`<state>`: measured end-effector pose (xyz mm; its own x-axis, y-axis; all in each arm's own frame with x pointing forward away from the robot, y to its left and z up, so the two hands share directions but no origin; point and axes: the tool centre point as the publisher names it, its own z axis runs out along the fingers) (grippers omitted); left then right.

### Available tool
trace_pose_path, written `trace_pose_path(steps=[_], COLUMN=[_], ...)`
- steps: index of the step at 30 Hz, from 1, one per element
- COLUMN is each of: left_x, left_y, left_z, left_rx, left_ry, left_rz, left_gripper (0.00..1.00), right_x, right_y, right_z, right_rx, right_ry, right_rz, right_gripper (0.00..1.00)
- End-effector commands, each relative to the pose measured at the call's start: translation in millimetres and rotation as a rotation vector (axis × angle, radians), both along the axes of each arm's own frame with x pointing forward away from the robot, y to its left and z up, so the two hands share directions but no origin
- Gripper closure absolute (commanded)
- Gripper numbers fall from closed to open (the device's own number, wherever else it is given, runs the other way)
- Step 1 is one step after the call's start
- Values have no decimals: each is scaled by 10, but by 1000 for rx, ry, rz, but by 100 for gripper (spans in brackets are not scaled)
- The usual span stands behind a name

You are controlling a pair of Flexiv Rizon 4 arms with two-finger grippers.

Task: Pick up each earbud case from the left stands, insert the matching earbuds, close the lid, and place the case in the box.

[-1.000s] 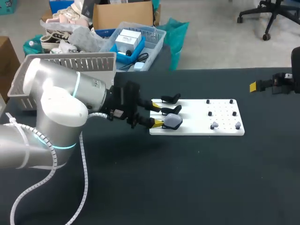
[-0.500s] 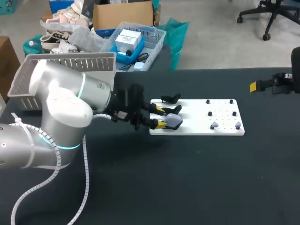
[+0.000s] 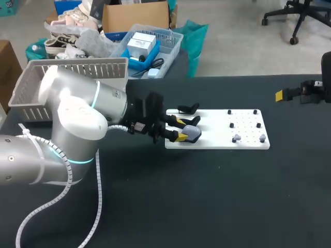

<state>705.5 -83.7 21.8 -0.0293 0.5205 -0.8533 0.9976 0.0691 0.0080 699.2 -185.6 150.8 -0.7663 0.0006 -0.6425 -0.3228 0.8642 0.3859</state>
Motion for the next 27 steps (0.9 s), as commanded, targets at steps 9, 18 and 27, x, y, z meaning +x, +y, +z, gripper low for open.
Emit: trace_pose_path(steps=[9, 18, 27], left_x=[54, 22, 14], left_y=[-42, -70, -68], left_z=[-35, -42, -49], left_rx=[10, 10, 12], left_ry=[4, 6, 3], left_rz=[1, -11, -12], left_gripper=[55, 56, 69], right_x=[9, 9, 9], right_y=[-1, -1, -1], right_z=[-7, -7, -7], right_rx=[0, 0, 0], right_ry=[0, 0, 0], right_rz=[2, 2, 2], right_gripper=[0, 0, 0])
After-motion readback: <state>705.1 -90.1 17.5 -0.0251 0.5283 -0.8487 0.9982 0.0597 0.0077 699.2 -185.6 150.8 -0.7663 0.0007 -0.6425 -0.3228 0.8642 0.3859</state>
